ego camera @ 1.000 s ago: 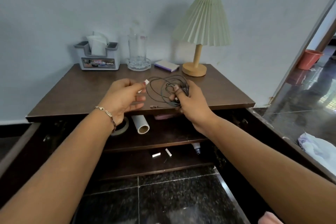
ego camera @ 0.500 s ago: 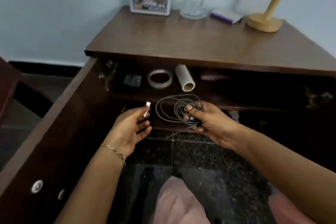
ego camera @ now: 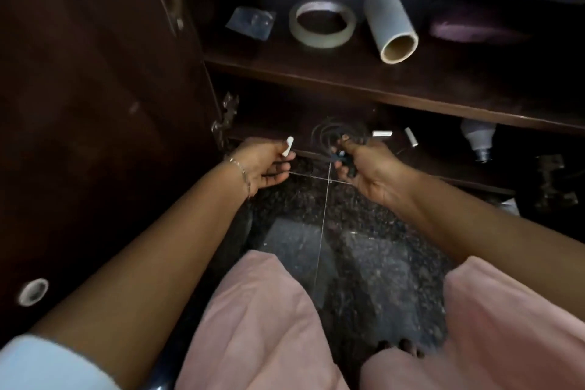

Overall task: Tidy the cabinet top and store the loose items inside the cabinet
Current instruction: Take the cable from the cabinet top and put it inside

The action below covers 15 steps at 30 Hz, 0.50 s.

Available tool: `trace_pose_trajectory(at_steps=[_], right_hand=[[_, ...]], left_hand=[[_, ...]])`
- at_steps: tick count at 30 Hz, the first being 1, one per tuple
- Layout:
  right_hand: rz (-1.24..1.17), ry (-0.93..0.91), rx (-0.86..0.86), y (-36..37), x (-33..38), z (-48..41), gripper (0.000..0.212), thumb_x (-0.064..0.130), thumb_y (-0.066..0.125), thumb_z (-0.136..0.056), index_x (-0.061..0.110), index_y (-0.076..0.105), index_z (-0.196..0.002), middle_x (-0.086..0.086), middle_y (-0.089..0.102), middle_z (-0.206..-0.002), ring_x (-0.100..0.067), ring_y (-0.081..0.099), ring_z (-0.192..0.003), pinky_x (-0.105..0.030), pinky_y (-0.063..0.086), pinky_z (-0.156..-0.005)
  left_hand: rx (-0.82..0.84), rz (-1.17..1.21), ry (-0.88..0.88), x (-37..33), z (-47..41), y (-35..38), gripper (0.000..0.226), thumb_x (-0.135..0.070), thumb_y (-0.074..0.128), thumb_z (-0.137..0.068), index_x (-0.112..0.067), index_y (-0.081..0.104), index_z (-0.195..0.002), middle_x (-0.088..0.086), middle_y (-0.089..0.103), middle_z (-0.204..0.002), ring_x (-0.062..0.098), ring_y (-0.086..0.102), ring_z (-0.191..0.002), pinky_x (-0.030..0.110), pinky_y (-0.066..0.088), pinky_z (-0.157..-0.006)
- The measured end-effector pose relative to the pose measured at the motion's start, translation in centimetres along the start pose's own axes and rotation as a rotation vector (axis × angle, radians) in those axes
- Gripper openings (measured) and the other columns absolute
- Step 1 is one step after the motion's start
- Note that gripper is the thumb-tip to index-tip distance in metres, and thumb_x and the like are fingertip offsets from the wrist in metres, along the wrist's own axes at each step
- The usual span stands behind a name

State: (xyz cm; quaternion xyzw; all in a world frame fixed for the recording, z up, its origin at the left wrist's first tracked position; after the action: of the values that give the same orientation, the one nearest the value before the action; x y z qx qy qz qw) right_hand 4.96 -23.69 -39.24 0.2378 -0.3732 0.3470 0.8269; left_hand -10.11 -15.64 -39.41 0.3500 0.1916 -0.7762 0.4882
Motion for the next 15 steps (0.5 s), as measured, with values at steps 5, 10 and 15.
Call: trace_pose_trajectory(at_steps=[5, 10, 15], right_hand=[[0.0, -0.102, -0.089, 0.4, 1.7, -4.3, 0.016, 0.011, 0.046, -0.1, 0.01, 0.05, -0.084, -0.007, 0.06, -0.068, -0.009, 0.052, -0.042, -0.017, 0.038, -0.036], [0.083, -0.212, -0.026, 1.4, 3.4, -7.2, 0.019, 0.008, 0.047, -0.098, 0.015, 0.058, -0.084, -0.001, 0.061, -0.073, -0.004, 0.053, -0.052, -0.016, 0.036, -0.044], [0.286, -0.237, -0.119, 1.3, 4.5, -9.3, 0.025, 0.013, 0.046, -0.098, 0.019, 0.063, -0.08, -0.008, 0.071, -0.102, -0.016, 0.068, -0.09, -0.029, 0.056, -0.081]], left_hand=[[-0.064, -0.074, 0.009, -1.5, -4.3, 0.4, 0.01, -0.012, 0.049, -0.091, -0.014, 0.059, -0.089, -0.005, 0.065, -0.078, 0.006, 0.056, -0.06, 0.02, 0.051, -0.056], [-0.058, -0.083, 0.068, -3.2, -6.8, 1.2, 0.014, -0.013, 0.048, -0.094, -0.017, 0.058, -0.086, -0.006, 0.061, -0.078, 0.005, 0.055, -0.063, 0.021, 0.048, -0.063], [-0.112, -0.095, 0.147, -4.0, -8.8, 2.6, 0.016, -0.016, 0.049, -0.096, -0.015, 0.057, -0.11, -0.001, 0.059, -0.092, 0.005, 0.053, -0.065, 0.018, 0.047, -0.061]])
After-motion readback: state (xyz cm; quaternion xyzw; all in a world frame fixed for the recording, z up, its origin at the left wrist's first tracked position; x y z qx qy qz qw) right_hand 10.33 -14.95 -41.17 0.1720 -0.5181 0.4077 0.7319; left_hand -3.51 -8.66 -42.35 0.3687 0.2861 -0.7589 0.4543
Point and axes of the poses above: each hand's wrist, its own z-axis away from the middle knuckle, its own y-axis out of the palm, x = y × z, the point moved 2 cm from there along -z, towards the middle knuckle
